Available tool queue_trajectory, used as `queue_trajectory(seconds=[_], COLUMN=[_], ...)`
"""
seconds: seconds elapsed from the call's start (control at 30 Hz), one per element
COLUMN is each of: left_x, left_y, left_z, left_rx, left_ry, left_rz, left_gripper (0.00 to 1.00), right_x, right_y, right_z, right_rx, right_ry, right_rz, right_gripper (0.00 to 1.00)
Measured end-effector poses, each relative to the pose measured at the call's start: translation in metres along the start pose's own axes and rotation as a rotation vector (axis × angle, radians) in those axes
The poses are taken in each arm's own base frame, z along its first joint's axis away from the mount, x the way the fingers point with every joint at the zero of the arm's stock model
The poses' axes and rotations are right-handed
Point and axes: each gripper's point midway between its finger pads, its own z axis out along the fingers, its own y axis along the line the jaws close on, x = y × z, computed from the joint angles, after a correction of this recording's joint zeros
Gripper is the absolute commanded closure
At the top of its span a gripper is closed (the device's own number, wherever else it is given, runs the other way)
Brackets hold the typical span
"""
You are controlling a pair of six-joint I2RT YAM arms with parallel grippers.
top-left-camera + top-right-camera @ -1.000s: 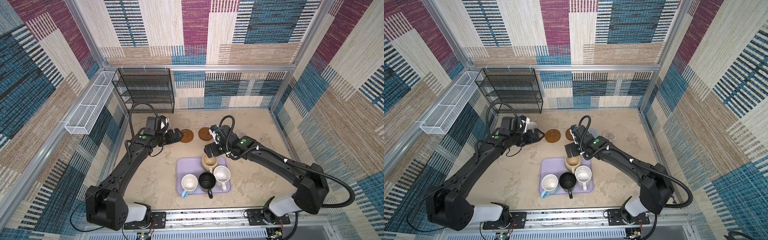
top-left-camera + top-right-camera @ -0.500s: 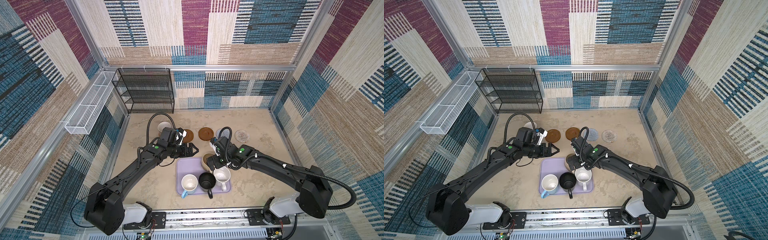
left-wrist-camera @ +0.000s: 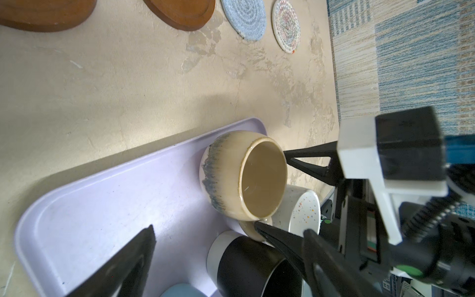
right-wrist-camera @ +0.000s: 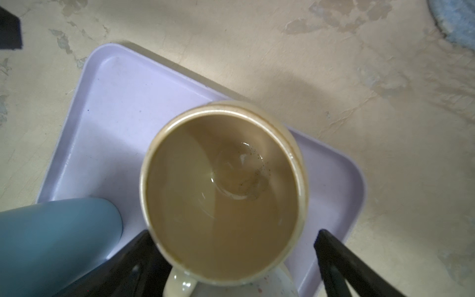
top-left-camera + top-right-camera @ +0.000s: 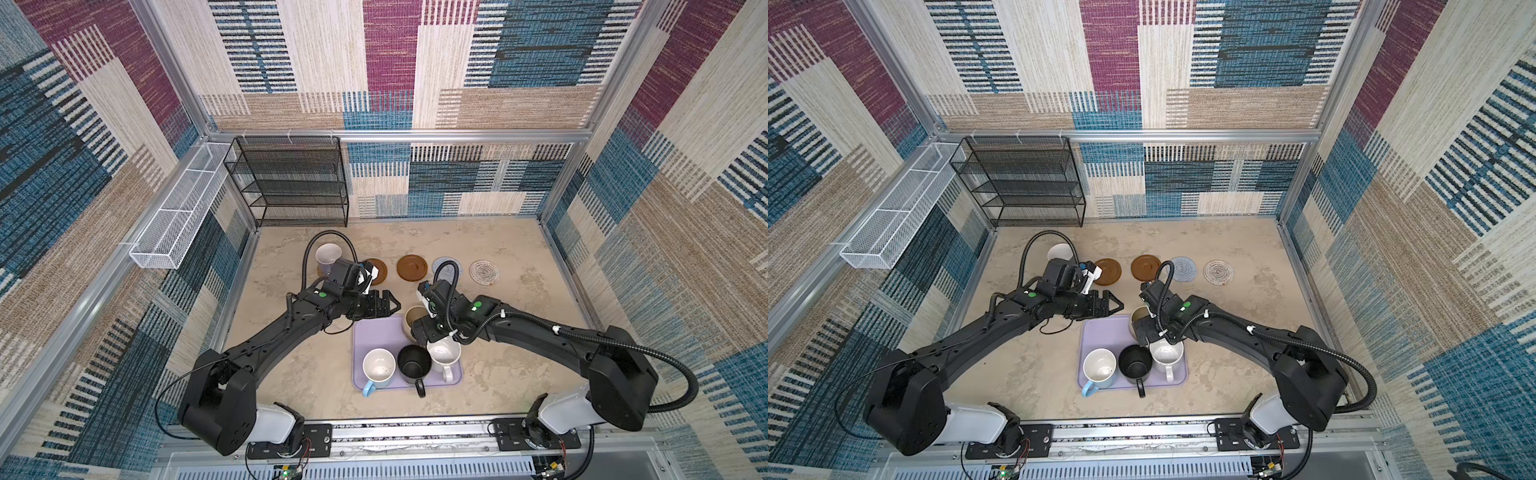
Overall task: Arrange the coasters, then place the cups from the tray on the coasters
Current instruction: 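Lower the right gripper to the beige mug while the left returns to the tray, then close the right gripper on the beige mug rim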
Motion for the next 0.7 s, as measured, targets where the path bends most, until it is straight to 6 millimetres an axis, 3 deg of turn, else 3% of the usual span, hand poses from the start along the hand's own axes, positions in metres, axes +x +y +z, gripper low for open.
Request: queue_trajectory(seconds=[0.5, 0.7], left_x=[0.003, 0.003], left_y=[0.009, 0.010], left_z=[0.014, 0.017], left_rx=[-0.009, -0.008], left_ry=[0.025, 0.031], left_rz=[-0.018, -0.023], left_gripper=[0.09, 0.09], right_x=[-0.003, -0.001], right_y=[0.005, 0.009], right_z=[0.016, 0.018], right_rx=[-0.014, -0.032], right_ry=[0.015, 0.032], right_rz=[-0.025, -0.036], right_gripper=[0.13, 0.24])
